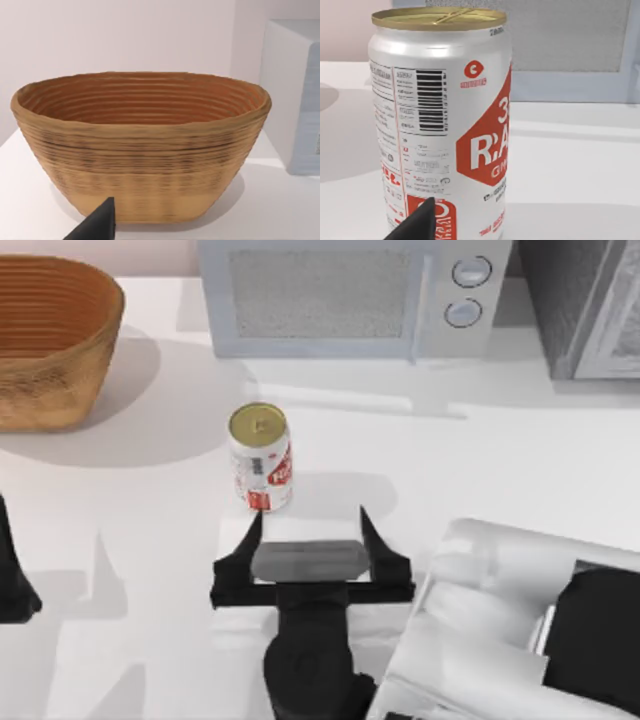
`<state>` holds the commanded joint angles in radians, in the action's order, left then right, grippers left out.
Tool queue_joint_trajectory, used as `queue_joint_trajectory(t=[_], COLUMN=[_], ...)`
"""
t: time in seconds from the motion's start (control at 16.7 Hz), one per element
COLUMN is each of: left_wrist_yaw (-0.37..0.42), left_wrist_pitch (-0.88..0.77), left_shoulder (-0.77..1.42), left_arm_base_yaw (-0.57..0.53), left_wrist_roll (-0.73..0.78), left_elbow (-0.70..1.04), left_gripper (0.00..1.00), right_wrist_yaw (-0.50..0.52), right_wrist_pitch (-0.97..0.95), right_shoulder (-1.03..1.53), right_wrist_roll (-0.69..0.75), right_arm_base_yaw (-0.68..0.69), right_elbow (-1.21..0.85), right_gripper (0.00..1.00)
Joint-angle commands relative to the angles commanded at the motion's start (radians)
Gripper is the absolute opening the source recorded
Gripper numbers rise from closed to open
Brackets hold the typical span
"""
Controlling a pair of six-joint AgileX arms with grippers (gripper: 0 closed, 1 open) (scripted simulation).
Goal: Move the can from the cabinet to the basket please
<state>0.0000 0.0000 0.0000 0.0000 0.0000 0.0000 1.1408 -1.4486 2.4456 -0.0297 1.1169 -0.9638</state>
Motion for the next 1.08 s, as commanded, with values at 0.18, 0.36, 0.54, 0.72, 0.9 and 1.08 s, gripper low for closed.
queue_joint_trajectory(t=[0.18, 0.36, 0.54, 0.72, 0.9, 1.08], left_wrist_yaw=[0.0, 0.0, 0.0, 0.0, 0.0, 0.0], left_wrist_pitch=[0.0, 0.0, 0.0, 0.0, 0.0, 0.0], left_shoulder=[0.0, 0.0, 0.0, 0.0, 0.0, 0.0], left_arm_base_yaw=[0.0, 0.0, 0.0, 0.0, 0.0, 0.0], left_wrist_roll=[0.0, 0.0, 0.0, 0.0, 0.0, 0.0], left_elbow=[0.0, 0.0, 0.0, 0.0, 0.0, 0.0], left_gripper=[1.0, 1.0, 1.0, 1.0, 1.0, 1.0], right_wrist_yaw=[0.002, -0.015, -0.087, -0.205, -0.354, -0.52], right_wrist_pitch=[0.003, 0.031, 0.149, 0.336, 0.559, 0.79], right_shoulder=[0.005, -0.025, -0.151, -0.371, -0.683, -1.072], right_wrist_roll=[0.0, 0.0, 0.001, 0.002, 0.006, 0.01], right_arm_base_yaw=[0.005, -0.022, -0.121, -0.266, -0.431, -0.601], right_elbow=[-0.003, 0.016, 0.092, 0.209, 0.35, 0.497], right_gripper=[1.0, 1.0, 1.0, 1.0, 1.0, 1.0])
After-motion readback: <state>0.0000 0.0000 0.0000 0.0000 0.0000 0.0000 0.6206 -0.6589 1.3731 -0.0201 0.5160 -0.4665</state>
